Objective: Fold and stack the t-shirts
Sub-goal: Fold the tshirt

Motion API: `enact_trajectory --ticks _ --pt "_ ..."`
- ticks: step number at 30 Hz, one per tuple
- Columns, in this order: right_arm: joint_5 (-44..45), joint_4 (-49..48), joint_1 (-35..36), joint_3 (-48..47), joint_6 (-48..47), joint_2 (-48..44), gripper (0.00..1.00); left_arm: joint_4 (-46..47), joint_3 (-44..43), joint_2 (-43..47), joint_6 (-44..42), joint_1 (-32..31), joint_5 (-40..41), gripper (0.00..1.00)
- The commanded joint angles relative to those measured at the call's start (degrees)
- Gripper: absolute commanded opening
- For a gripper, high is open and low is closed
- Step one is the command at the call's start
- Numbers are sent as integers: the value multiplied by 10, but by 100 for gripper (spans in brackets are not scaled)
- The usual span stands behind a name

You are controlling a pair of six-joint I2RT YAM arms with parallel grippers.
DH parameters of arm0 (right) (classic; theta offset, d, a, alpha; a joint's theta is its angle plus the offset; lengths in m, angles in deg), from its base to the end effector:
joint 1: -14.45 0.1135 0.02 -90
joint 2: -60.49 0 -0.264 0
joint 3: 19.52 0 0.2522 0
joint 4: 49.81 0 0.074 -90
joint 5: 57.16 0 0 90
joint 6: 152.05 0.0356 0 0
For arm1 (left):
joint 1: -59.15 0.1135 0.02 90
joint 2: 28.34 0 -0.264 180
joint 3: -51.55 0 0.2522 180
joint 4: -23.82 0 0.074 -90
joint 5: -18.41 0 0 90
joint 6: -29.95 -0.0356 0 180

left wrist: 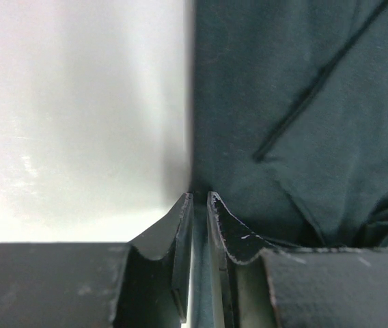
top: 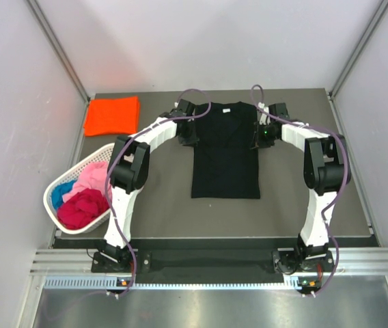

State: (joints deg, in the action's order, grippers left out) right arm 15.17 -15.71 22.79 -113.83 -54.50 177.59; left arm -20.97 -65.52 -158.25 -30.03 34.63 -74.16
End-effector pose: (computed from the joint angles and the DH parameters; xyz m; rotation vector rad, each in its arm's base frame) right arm 0.4256 0.0733 0.1604 -0.1363 2.5667 0.5008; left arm 0.4487 -0.2064 0.1674 -0.1091 2.6285 -0.4023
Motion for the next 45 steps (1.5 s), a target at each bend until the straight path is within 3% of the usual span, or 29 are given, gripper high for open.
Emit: enact_trajectory --ticks 1,5,9,11,16,24,30,36,45 --pt "29 -32 -10 19 9 -34 5 -21 10 -29 -13 4 45 20" --pt "26 -33 -10 17 22 -52 10 -52 -17 -23 -17 4 35 24" --pt "30 14 -10 -1 47 -76 38 -128 -105 -15 -22 4 29 39" --pt "12 30 -10 7 51 -98 46 -164 -147 1 -28 4 29 45" --pt "-27 73 -10 57 38 -157 56 -168 -91 82 -37 3 -20 51" --pt "-47 91 -11 127 24 -188 58 -41 187 228 -6 -10 -131 50" --pt "-38 81 -10 198 43 -215 54 2 307 277 7 -32 -148 49" --pt "-59 55 -10 290 79 -259 45 32 383 309 29 -52 -139 49" --pt "-69 41 -8 372 90 -315 39 33 411 302 46 -81 -111 41"
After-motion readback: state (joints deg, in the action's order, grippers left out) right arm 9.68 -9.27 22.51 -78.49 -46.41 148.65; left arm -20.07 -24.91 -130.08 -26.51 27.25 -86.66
